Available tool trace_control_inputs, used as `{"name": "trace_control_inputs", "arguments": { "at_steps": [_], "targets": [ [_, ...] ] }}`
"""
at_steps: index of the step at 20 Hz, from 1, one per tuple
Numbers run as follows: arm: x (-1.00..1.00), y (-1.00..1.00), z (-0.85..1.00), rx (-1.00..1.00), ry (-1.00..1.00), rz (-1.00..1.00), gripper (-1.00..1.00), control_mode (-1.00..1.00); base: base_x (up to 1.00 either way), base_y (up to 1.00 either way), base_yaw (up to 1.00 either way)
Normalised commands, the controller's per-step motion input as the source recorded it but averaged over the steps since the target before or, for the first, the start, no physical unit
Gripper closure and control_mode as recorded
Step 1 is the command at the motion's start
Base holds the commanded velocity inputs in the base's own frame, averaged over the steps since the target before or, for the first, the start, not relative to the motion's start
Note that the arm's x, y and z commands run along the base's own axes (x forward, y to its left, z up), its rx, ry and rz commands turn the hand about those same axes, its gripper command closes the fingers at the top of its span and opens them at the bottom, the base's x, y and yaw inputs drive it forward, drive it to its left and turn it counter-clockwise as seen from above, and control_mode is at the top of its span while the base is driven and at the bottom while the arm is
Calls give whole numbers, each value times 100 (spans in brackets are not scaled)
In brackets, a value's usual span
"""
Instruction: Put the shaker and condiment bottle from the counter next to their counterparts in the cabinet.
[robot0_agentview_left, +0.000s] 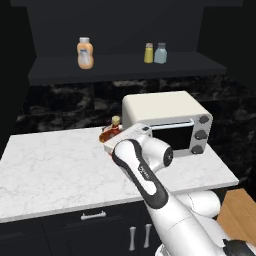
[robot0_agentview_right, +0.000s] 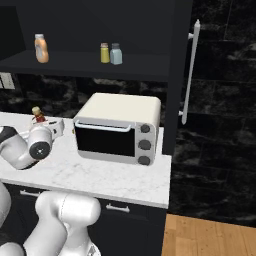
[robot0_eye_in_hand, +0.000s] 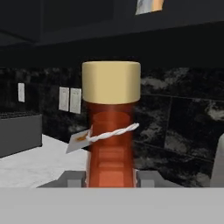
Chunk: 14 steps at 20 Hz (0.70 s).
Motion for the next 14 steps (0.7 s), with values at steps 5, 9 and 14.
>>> {"name": "trace_control_inputs", "arguments": {
  "at_steps": [5, 9, 14],
  "targets": [
    [-58, 0, 84, 0, -13, 0, 100, -100, 0, 0, 0],
    [-60, 0, 83, 0, -12, 0, 100, -100, 0, 0, 0],
    [-7, -9, 98, 0, -4, -1, 100, -100, 0, 0, 0]
  ]
}}
